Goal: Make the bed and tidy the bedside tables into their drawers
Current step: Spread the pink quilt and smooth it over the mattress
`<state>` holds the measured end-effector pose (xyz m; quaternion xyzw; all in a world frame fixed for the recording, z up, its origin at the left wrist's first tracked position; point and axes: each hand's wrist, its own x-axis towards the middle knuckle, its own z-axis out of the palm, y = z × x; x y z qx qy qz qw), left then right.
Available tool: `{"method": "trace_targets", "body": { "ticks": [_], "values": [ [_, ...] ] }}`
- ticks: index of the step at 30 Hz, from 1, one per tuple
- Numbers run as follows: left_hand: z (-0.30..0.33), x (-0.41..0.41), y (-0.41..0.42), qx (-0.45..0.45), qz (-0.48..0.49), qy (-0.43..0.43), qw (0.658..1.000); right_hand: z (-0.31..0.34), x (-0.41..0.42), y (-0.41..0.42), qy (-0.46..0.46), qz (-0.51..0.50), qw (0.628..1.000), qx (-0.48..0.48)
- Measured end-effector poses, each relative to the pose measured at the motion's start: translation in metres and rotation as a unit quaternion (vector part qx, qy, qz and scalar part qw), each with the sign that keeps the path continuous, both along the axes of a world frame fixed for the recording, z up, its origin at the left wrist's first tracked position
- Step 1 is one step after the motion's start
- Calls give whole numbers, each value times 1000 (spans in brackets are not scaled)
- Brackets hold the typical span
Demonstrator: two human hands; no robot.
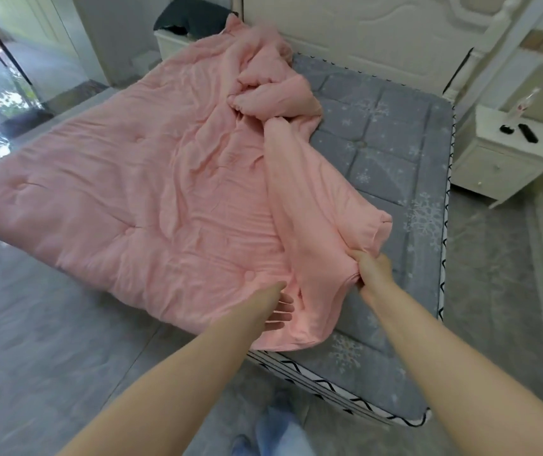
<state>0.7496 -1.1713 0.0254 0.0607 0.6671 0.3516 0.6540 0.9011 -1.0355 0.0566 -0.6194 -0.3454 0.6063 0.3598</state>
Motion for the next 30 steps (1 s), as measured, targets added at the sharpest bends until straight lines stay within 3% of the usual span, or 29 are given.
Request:
{"method": "trace_targets", "body": {
  "ticks": [6,14,19,22,25,27,30],
  "values": [
    [18,53,-11,26,-65,-43,997,-1,71,-33,-29,2,1000,0],
    [12,143,3,-20,-91,-50,994,-15,163,-30,-77,26,997,18],
    [2,243,21,-59,-34,-90,994,-34,238,-46,-84,83,993,9],
    [-9,305,34,-56,82,-128,987,-51,294,-54,-63,87,994,1],
    [-24,348,46,-44,207,-76,974,-51,334,-67,3,74,996,-45],
    [-22,369,44,-35,218,-16,975,-51,354,-67,16,86,993,-77],
    [-23,380,28,-30,202,82,975,-59,361,-51,-94,134,984,-65]
  ]
}}
